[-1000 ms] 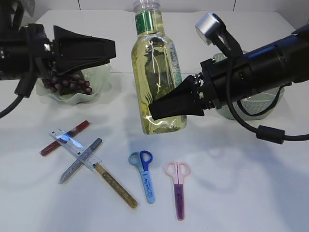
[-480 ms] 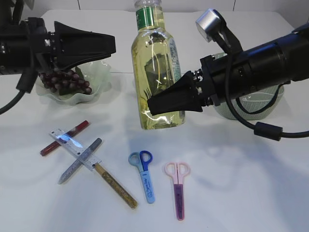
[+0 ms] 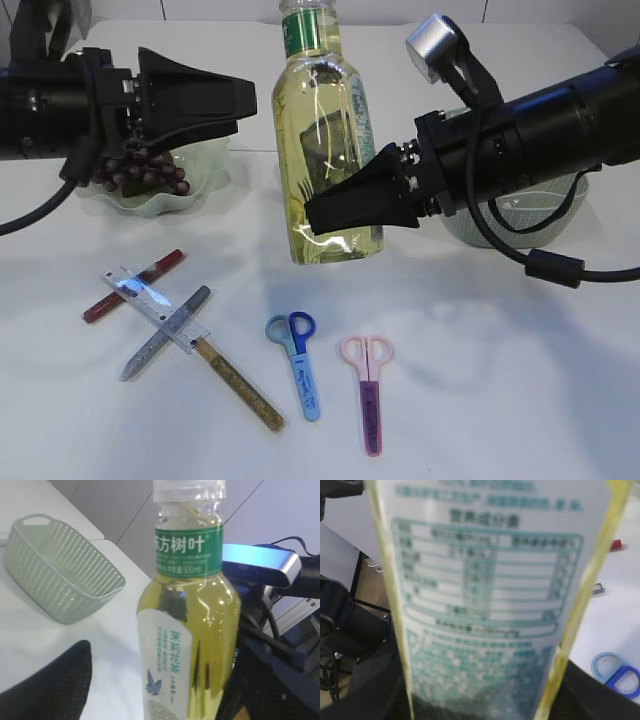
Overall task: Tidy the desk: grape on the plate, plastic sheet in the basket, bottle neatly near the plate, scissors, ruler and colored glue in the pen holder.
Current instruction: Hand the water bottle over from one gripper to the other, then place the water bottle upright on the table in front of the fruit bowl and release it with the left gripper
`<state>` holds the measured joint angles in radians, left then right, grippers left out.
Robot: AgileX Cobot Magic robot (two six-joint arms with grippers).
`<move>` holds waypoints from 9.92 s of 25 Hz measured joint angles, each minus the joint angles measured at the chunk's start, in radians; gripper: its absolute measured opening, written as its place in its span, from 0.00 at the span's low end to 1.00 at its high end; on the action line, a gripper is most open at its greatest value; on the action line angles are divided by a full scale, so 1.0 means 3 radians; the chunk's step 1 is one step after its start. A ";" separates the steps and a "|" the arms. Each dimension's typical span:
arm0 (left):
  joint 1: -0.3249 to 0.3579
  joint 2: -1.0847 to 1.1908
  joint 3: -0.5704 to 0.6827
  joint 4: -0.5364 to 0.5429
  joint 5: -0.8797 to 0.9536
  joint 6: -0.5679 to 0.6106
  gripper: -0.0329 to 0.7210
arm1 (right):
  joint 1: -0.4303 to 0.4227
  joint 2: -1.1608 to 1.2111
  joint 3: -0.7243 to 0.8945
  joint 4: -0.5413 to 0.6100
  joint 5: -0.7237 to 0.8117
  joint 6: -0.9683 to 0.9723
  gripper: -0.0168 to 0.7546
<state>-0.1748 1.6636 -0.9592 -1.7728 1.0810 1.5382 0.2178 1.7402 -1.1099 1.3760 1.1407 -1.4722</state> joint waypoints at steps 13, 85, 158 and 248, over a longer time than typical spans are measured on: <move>-0.0252 0.0387 -0.0399 0.0000 0.0221 -0.0137 0.90 | 0.0000 0.0000 0.0000 -0.0069 0.0000 0.0064 0.61; -0.0561 0.0993 -0.0973 0.0014 0.0585 -0.0019 0.84 | 0.0107 -0.0214 -0.0007 -0.0281 -0.0209 0.0372 0.61; -0.0304 0.0928 -0.0954 0.0223 0.0142 -0.0120 0.65 | 0.0161 -0.0288 -0.0038 -0.0680 -0.0095 0.0903 0.87; 0.0048 -0.0433 -0.1391 0.6837 -0.1396 -0.6405 0.64 | 0.0103 -0.0888 -0.0005 -0.5062 -0.0812 0.5380 0.78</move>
<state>-0.1606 1.5337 -1.3764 0.2782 0.6623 -0.3832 0.2486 1.4737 -1.1114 -0.1426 0.8972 0.1417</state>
